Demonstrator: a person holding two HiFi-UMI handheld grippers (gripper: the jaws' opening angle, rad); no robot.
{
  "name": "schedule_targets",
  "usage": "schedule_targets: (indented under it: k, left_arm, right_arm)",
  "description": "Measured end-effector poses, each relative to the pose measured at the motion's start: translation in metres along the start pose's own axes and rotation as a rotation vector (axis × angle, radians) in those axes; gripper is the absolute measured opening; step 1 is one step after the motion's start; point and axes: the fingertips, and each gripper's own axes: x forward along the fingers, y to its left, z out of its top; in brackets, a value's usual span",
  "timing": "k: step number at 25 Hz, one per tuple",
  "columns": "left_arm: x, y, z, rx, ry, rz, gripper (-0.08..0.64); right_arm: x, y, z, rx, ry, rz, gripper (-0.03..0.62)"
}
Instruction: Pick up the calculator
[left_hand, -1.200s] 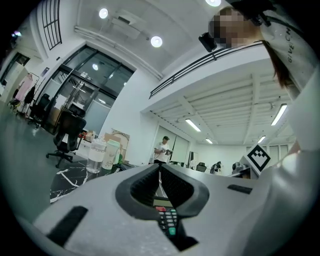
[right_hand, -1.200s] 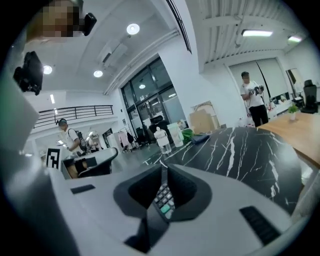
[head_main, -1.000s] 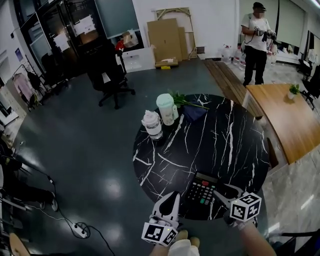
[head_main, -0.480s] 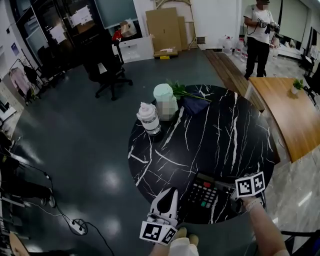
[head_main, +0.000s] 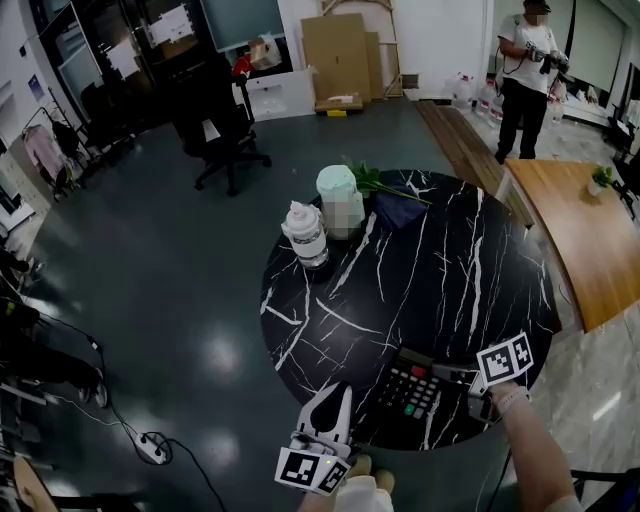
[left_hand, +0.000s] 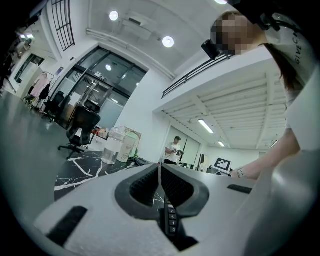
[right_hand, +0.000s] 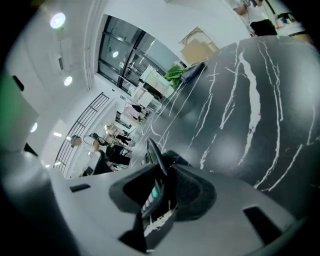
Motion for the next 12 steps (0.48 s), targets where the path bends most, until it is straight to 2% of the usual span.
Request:
schedule_targets:
  k: [3, 6, 12]
  left_arm:
    - [-0.004, 0.002, 0.000, -0.001, 0.004, 0.004, 0.008]
    - [-0.007, 0.004, -0.001, -0.003, 0.009, 0.007, 0.008]
    - [-0.014, 0.006, 0.004, -0.006, 0.014, 0.012, 0.008]
  right_arm:
    - [-0.001, 0.007, 0.000, -0.009, -0.015, 0.049, 0.083]
    - [-0.004, 0.018, 0.002, 0.007, -0.072, 0.104, 0.058]
    - [-0.012, 0.023, 0.000, 0.021, -0.141, 0.104, 0.054]
